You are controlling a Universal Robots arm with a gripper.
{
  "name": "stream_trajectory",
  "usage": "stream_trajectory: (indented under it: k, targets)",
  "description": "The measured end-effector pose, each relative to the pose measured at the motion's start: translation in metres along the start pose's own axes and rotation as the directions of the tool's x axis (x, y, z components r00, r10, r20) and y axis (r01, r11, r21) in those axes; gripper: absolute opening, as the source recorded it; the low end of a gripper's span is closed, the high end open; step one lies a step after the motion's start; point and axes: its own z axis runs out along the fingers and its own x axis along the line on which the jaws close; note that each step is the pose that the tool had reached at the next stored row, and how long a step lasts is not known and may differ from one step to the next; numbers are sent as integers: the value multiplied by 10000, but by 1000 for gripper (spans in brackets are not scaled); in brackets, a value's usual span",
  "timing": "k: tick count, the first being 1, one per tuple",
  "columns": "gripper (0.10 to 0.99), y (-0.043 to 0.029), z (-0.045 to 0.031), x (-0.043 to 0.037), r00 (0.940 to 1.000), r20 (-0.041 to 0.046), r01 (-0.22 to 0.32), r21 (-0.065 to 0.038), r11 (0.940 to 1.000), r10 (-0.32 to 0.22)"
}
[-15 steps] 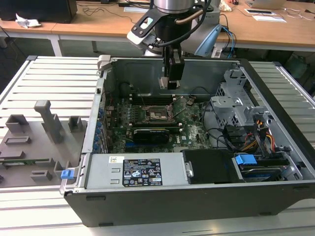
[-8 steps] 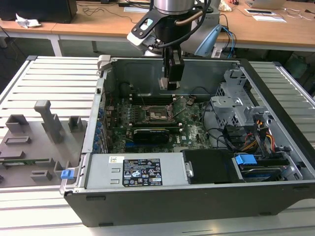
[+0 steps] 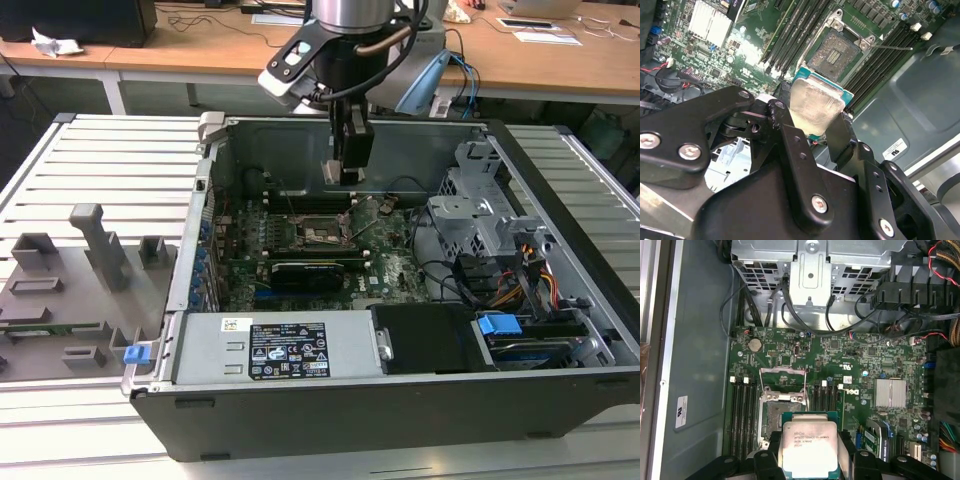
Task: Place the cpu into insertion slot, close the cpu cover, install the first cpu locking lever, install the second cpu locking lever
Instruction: 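Place the cpu into insertion slot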
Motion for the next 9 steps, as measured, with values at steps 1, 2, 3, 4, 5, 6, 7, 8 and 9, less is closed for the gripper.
stream_trajectory:
  k: [1, 2, 3, 4, 5, 6, 7, 8, 9]
  targets:
    - [525, 0, 3, 0, 10000, 0, 0, 0, 10000, 0]
    - [525, -1, 7, 0, 10000, 0, 0, 0, 10000, 0]
    - [525, -1, 9, 0, 10000, 1, 0, 0, 10000, 0]
    - [525, -1, 12, 0, 10000, 0, 0, 0, 10000, 0]
    - [525, -1, 14, 0, 10000, 0, 0, 0, 10000, 0]
    - [525, -2, 26, -1, 10000, 0, 0, 0, 10000, 0]
    - [525, -4, 45, -1, 10000, 0, 0, 0, 10000, 0]
    - [525, -5, 66, -1, 10000, 0, 0, 0, 10000, 0]
    - [525, -7, 89, -2, 10000, 0, 0, 0, 10000, 0]
